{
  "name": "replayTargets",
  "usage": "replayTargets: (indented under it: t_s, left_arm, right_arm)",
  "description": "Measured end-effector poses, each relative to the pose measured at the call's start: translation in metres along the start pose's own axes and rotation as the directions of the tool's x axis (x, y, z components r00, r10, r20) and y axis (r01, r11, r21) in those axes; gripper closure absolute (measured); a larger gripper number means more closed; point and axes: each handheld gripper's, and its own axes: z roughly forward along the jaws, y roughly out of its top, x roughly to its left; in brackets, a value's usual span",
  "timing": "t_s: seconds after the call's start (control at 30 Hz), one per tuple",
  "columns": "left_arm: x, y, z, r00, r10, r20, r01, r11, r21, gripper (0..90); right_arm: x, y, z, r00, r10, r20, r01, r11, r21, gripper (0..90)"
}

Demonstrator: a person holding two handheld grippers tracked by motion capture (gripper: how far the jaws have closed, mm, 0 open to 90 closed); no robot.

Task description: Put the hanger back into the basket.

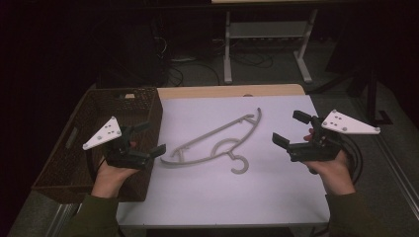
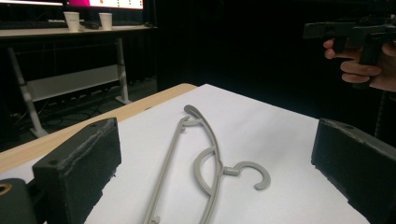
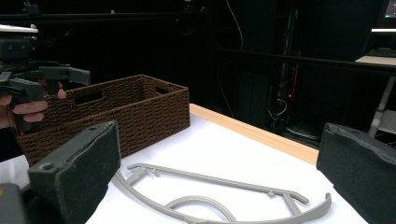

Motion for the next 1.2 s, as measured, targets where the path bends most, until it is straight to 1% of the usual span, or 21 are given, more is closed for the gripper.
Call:
replayTargets:
  t_s: [0.13, 0.23, 0.27, 0.3, 0.37, 0.47, 0.53, 0.63, 0.73, 0.83, 1.03, 1.1, 1.13, 1.17, 1.2]
  left_arm:
    - [-0.004, 0.001, 0.002, 0.9999, 0.006, 0.012, -0.006, 1.0, 0.008, 1.2]
    - [-0.01, 0.001, 0.008, 0.9993, 0.022, 0.031, -0.024, 0.9988, 0.043, 1.2]
    - [-0.01, 0.001, 0.008, 0.9993, 0.022, 0.031, -0.024, 0.9988, 0.043, 1.2]
    - [-0.012, 0.001, 0.011, 0.9991, 0.021, 0.037, -0.023, 0.9984, 0.052, 1.2]
    - [-0.015, 0.0, 0.014, 0.9984, 0.022, 0.051, -0.026, 0.9977, 0.062, 1.2]
    - [-0.018, -0.001, 0.019, 0.9978, 0.025, 0.062, -0.03, 0.9968, 0.075, 1.2]
    - [-0.021, -0.002, 0.023, 0.9971, 0.025, 0.071, -0.031, 0.9952, 0.093, 1.2]
    - [-0.025, -0.006, 0.029, 0.9965, 0.029, 0.078, -0.039, 0.9904, 0.133, 1.2]
    - [-0.027, -0.009, 0.035, 0.9957, 0.031, 0.087, -0.044, 0.9865, 0.158, 1.2]
    - [-0.03, -0.011, 0.041, 0.995, 0.039, 0.092, -0.056, 0.98, 0.191, 1.2]
    - [-0.035, -0.017, 0.052, 0.9933, 0.038, 0.109, -0.063, 0.9691, 0.239, 1.2]
    - [-0.037, -0.019, 0.055, 0.9927, 0.039, 0.114, -0.066, 0.966, 0.25, 1.2]
    - [-0.038, -0.02, 0.057, 0.9926, 0.038, 0.115, -0.067, 0.9645, 0.255, 1.3]
    - [-0.038, -0.021, 0.058, 0.9919, 0.042, 0.12, -0.073, 0.9612, 0.266, 1.3]
    - [-0.039, -0.022, 0.06, 0.9917, 0.042, 0.122, -0.074, 0.96, 0.27, 1.2]
  right_arm:
    - [0.001, -0.002, 0.002, 0.9999, -0.009, -0.005, 0.009, 1.0, 0.021, 0.0]
    - [0.002, -0.005, 0.004, 0.9998, -0.012, -0.014, 0.012, 0.999, 0.048, 0.0]
    - [0.002, -0.005, 0.004, 0.9998, -0.012, -0.014, 0.012, 0.999, 0.048, 0.0]
    - [0.002, -0.006, 0.006, 0.9997, -0.015, -0.018, 0.016, 0.998, 0.063, 0.0]
    - [0.002, -0.007, 0.006, 0.9997, -0.015, -0.018, 0.016, 0.998, 0.067, 0.0]
    - [0.003, -0.01, 0.008, 0.9997, -0.015, -0.018, 0.016, 0.996, 0.087, 0.0]
    - [0.004, -0.011, 0.009, 0.9998, -0.013, -0.017, 0.015, 0.995, 0.098, 0.0]
    - [0.004, -0.015, 0.011, 0.9994, -0.026, -0.021, 0.029, 0.991, 0.129, 0.0]
    - [0.005, -0.018, 0.012, 0.9996, -0.023, -0.019, 0.025, 0.989, 0.145, 0.0]
    - [0.005, -0.022, 0.014, 0.9992, -0.031, -0.024, 0.034, 0.985, 0.169, 0.0]
    - [0.007, -0.035, 0.015, 0.9991, -0.027, -0.031, 0.033, 0.976, 0.216, 0.0]
    - [0.007, -0.036, 0.015, 0.9992, -0.023, -0.032, 0.03, 0.975, 0.22, 0.0]
    - [0.007, -0.038, 0.015, 0.999, -0.028, -0.035, 0.035, 0.975, 0.221, 0.0]
    - [0.007, -0.04, 0.015, 0.9991, -0.024, -0.035, 0.032, 0.974, 0.226, 0.0]
    - [0.008, -0.042, 0.014, 0.9992, -0.023, -0.033, 0.03, 0.972, 0.234, 0.0]
